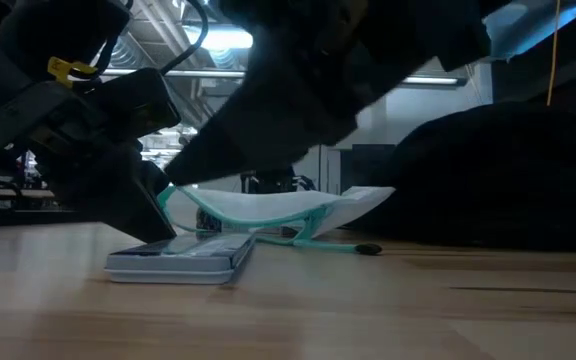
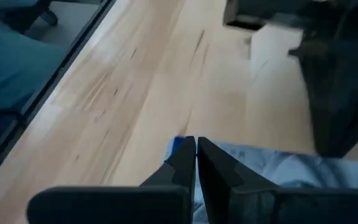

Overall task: Unpack backpack
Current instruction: Remove the gray pencil box from the transparent zipper bag, then remove the blue earphones zip bag from the transparent zipper bag

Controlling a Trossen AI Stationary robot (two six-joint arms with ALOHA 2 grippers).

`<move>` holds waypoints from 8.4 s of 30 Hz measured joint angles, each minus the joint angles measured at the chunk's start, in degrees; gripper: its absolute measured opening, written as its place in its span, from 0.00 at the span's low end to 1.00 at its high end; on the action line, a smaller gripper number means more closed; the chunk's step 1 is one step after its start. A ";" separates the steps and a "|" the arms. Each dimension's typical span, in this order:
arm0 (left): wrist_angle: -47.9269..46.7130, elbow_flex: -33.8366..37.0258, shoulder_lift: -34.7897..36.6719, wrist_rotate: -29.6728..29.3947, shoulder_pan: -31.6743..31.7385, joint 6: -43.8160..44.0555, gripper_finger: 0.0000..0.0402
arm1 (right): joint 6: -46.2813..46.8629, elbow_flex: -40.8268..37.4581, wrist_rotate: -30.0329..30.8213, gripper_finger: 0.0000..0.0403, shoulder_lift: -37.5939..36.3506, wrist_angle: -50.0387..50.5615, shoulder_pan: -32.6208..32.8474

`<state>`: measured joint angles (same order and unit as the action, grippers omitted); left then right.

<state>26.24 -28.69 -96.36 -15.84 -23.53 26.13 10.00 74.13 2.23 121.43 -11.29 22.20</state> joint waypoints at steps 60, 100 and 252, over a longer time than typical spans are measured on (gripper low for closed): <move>-0.15 -0.02 -0.02 0.17 -0.09 -0.21 0.00 | 18.62 -9.57 4.51 0.00 -7.13 20.61 7.24; 0.11 -0.02 -0.02 -0.87 0.01 -1.53 0.00 | 38.00 -21.32 31.32 0.00 -33.92 25.48 19.34; -1.71 -8.39 1.32 -21.54 10.40 -33.48 0.00 | 8.29 3.89 16.94 0.04 -1.48 14.60 -2.42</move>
<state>24.53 -37.08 -95.04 -37.38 -13.13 -7.35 18.29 78.02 19.18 119.94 3.31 19.78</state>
